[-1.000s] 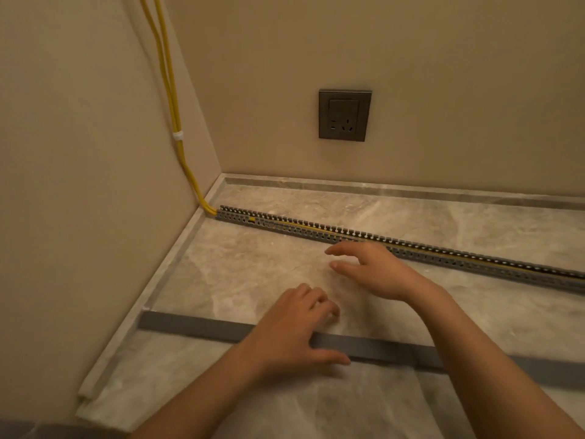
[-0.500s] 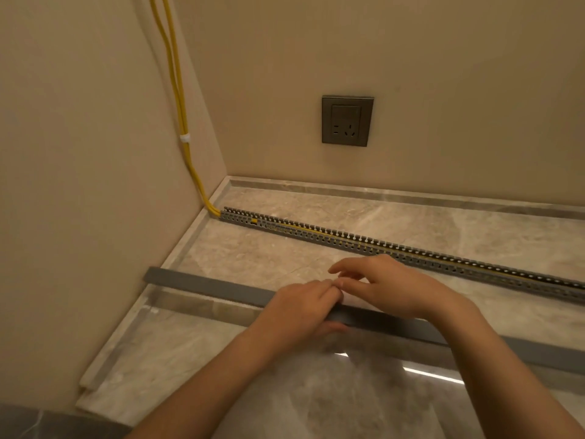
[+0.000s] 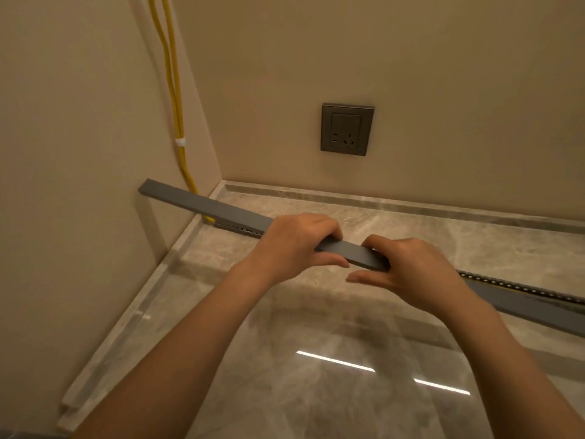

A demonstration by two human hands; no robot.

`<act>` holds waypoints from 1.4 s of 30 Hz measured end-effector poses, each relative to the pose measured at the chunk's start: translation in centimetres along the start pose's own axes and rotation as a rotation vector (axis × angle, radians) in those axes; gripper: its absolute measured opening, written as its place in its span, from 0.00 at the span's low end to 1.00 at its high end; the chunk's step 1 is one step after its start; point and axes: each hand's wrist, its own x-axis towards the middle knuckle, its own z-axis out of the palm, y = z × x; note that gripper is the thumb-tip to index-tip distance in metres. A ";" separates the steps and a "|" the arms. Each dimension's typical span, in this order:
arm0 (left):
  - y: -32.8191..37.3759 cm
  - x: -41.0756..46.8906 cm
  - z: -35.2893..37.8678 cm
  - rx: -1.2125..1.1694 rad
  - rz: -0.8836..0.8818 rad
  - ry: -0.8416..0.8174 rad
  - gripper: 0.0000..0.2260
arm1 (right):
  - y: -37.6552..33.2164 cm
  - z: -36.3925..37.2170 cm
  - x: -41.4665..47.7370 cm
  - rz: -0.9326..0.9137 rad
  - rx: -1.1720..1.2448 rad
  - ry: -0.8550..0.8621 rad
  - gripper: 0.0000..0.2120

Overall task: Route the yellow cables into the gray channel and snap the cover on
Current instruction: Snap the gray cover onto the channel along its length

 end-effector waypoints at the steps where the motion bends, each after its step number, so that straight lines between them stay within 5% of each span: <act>1: -0.2 0.2 0.1 -0.019 -0.014 -0.002 0.16 | 0.1 0.0 0.1 -0.001 -0.042 0.017 0.30; 12: -1.7 2.3 1.0 -0.144 -0.097 0.057 0.15 | 1.6 -2.0 2.2 -0.029 -0.167 0.084 0.25; 17: -2.5 3.1 2.5 0.004 -0.121 0.118 0.18 | 3.5 -2.2 3.6 0.052 -0.127 0.078 0.19; 24: -5.9 0.7 5.0 0.094 -0.365 -0.106 0.23 | 6.8 1.5 2.9 0.170 -0.035 -0.065 0.17; 29: -8.2 -1.1 5.5 0.072 -0.447 -0.189 0.17 | 7.7 3.9 2.5 0.188 0.000 -0.126 0.14; 35: -9.2 -1.7 5.1 0.064 -0.371 -0.147 0.11 | 6.3 5.7 3.5 0.055 -0.056 0.125 0.03; 42: -10.0 -3.2 5.8 0.008 -0.386 -0.045 0.09 | 1.6 8.7 4.4 -0.065 -0.101 0.140 0.16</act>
